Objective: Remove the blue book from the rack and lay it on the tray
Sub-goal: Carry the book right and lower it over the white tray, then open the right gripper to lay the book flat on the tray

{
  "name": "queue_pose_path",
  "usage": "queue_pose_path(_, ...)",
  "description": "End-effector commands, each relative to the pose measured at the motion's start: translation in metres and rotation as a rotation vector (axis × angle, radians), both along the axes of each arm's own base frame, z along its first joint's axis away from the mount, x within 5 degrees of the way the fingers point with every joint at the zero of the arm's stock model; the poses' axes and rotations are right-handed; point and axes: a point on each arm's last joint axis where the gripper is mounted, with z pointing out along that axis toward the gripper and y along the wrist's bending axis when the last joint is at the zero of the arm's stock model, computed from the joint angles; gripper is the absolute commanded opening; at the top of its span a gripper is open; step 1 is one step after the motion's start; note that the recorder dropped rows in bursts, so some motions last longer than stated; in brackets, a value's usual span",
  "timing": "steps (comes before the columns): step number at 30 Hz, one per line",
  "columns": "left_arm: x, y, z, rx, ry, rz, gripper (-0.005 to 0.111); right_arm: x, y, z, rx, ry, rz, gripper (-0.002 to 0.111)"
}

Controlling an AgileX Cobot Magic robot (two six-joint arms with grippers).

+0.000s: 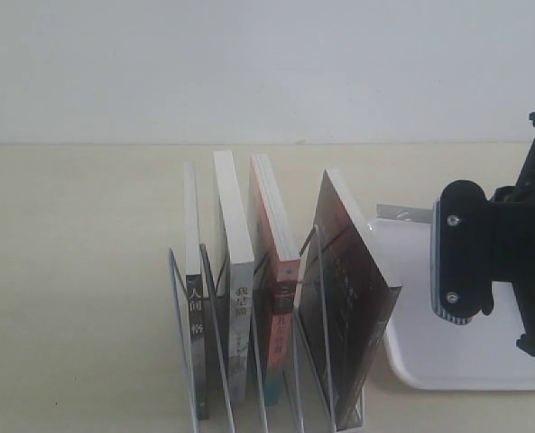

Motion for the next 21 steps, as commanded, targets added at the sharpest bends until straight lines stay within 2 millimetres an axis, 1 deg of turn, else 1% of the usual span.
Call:
queue_pose_path(1, -0.0001, 0.0, -0.0006, -0.001, -0.004, 0.001, 0.004, -0.0001, -0.0014, 0.0031, -0.006, -0.016, -0.002, 0.0)
queue_pose_path(4, -0.0001, 0.0, -0.0006, -0.001, -0.004, 0.001, 0.004, -0.0001, -0.0012, 0.0031, -0.005, -0.016, -0.001, 0.001)
queue_pose_path(6, -0.0001, 0.0, -0.0006, -0.001, -0.004, 0.001, 0.004, -0.0001, -0.0012, 0.0031, -0.01, -0.017, 0.003, 0.005)
queue_pose_path(9, -0.0001, 0.0, -0.0006, -0.001, -0.004, 0.001, 0.004, -0.0001, -0.0011, 0.0032, -0.011, -0.017, 0.005, 0.017)
queue_pose_path(10, -0.0001, 0.0, -0.0006, -0.001, -0.004, 0.001, 0.004, -0.0001, -0.0011, 0.0032, -0.011, -0.017, 0.005, 0.023)
queue_pose_path(12, -0.0001, 0.0, -0.0006, -0.001, -0.004, 0.001, 0.004, -0.0002, -0.0011, 0.0031, -0.01, -0.016, 0.004, 0.029)
queue_pose_path(15, -0.0001, 0.0, -0.0006, -0.001, -0.004, 0.001, 0.004, -0.0003, -0.0017, 0.0028, -0.01, -0.013, -0.003, 0.034)
queue_pose_path(17, -0.0001, 0.0, -0.0006, -0.001, -0.004, 0.001, 0.004, -0.0005, -0.0018, 0.0025, -0.006, -0.008, -0.008, 0.04)
queue_pose_path(21, -0.0001, 0.0, -0.0006, -0.001, -0.004, 0.001, 0.004, -0.0006, -0.0019, 0.0022, -0.002, -0.004, -0.011, 0.061)
